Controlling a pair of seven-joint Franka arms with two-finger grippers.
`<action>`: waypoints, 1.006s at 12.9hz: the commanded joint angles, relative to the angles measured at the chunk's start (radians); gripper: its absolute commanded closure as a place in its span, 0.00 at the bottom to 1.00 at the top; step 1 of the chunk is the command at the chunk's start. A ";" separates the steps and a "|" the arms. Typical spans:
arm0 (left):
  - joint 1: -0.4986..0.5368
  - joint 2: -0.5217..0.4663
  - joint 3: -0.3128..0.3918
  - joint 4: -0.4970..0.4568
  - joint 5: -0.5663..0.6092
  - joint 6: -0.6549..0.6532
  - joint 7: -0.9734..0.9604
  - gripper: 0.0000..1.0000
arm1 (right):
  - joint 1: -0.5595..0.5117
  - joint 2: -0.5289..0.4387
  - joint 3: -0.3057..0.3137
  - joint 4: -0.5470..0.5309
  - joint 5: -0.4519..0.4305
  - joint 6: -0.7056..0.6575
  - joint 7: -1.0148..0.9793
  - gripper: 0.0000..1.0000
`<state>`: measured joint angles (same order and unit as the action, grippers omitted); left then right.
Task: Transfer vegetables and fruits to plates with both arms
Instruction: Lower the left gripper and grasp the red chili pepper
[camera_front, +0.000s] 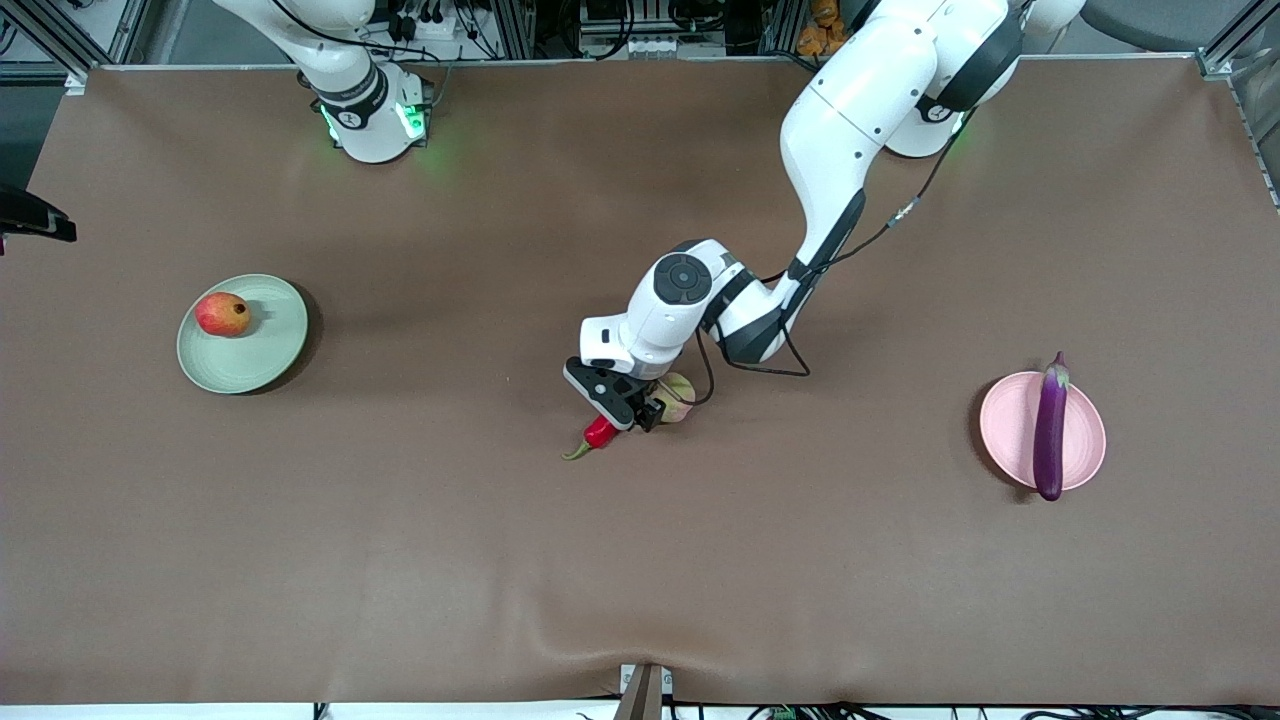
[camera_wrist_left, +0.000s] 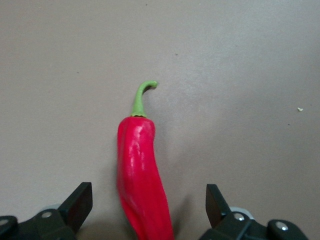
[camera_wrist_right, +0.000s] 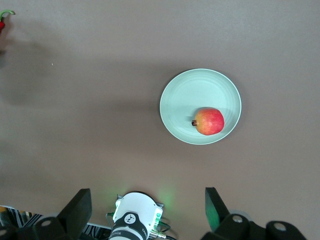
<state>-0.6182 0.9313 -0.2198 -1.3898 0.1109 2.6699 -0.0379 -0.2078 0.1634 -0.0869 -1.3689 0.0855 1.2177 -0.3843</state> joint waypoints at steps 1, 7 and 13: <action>-0.008 0.069 0.003 0.014 0.009 0.128 -0.002 0.00 | -0.002 -0.008 0.003 -0.009 0.016 -0.001 0.013 0.00; -0.008 0.080 0.005 0.014 0.010 0.154 0.001 0.12 | -0.002 -0.008 0.003 -0.016 0.016 -0.003 0.015 0.00; -0.017 0.060 0.030 0.014 0.081 0.154 -0.010 0.74 | -0.001 -0.010 0.003 -0.013 0.016 0.003 0.015 0.00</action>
<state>-0.6213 1.0107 -0.2032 -1.3719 0.1729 2.8205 -0.0337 -0.2078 0.1634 -0.0868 -1.3780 0.0862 1.2179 -0.3842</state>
